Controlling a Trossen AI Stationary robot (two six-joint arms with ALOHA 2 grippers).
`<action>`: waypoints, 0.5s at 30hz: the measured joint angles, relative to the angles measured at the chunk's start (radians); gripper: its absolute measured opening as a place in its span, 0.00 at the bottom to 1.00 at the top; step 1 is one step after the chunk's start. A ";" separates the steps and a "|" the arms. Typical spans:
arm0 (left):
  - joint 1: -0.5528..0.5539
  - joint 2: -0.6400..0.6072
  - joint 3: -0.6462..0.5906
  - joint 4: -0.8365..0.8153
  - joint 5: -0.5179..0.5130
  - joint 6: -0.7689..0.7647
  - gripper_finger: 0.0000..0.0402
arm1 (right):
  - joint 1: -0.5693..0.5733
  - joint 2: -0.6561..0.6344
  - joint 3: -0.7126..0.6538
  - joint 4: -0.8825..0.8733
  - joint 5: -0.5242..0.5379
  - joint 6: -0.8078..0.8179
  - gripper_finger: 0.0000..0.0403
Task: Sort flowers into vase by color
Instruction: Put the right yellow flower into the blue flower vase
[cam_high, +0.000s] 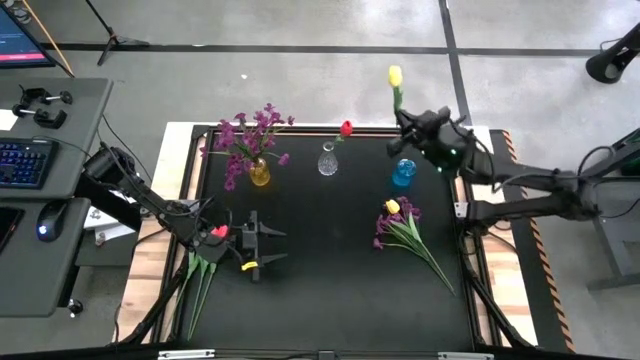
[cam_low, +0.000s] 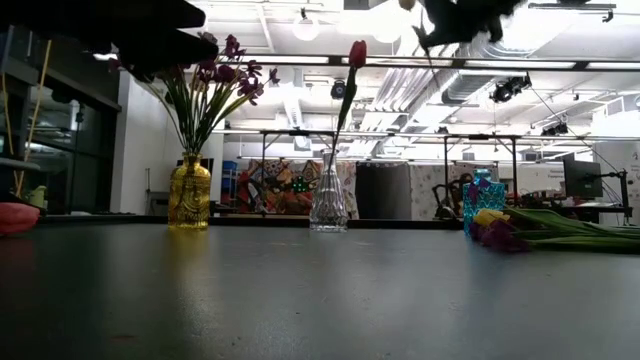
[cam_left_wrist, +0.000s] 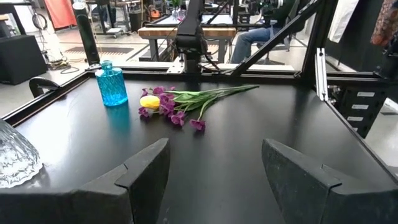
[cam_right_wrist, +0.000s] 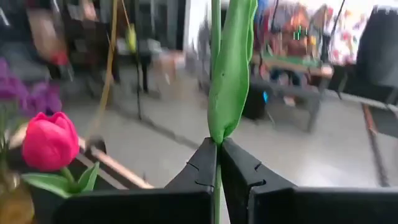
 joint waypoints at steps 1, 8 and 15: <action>0.000 0.000 0.000 -0.004 0.000 0.000 0.60 | -0.021 -0.025 -0.080 0.114 -0.025 -0.016 0.00; 0.000 0.000 0.000 -0.010 0.000 0.003 0.60 | -0.108 -0.255 -0.364 0.432 -0.024 -0.059 0.00; 0.021 0.000 0.000 -0.011 -0.002 0.018 0.60 | -0.059 -0.434 -0.325 0.156 -0.024 0.059 0.00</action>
